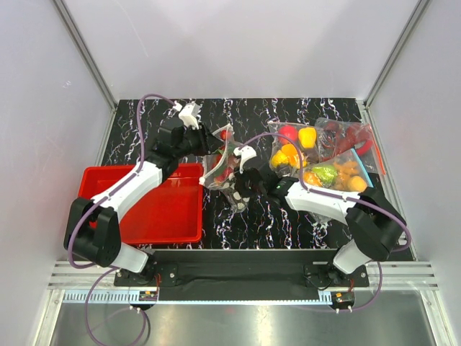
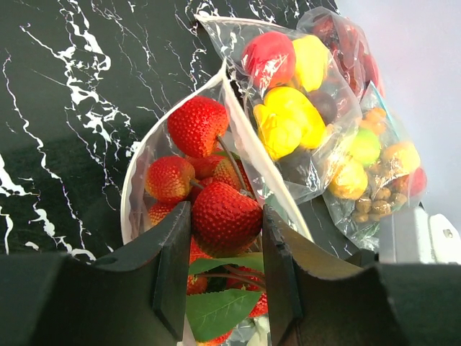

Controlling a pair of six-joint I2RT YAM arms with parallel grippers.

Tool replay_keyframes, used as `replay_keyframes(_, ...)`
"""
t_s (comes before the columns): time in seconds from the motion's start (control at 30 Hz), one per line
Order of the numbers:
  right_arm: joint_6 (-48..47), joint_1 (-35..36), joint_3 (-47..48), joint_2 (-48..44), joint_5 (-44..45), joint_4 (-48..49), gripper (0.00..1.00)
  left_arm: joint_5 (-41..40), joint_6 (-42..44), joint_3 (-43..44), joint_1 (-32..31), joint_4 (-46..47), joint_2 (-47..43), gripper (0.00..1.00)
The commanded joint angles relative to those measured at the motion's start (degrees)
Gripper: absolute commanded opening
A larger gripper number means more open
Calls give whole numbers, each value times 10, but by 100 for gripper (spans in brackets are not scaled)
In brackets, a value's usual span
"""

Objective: Open the zip-top bag and remove the fake food

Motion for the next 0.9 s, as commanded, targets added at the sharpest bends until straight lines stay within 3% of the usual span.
replay_keyframes(0.0, 1, 3, 10, -9, 32, 1, 15, 9, 1, 7, 4, 36, -25, 0)
replay_keyframes(0.03, 0, 3, 5, -11, 34, -20, 5, 10, 1, 9, 5, 35, -25, 0)
replay_keyframes(0.1, -2, 3, 2, -20, 39, -31, 0, 10, 3, 14, 10, 30, -25, 0)
replay_keyframes(0.43, 8, 3, -8, -36, 134, -85, 0, 16, 15, 14, 33, 1, -77, 0)
replay_keyframes(0.87, 39, -16, -8, -45, 147, -98, 0, 17, 16, 9, 43, -17, -139, 0)
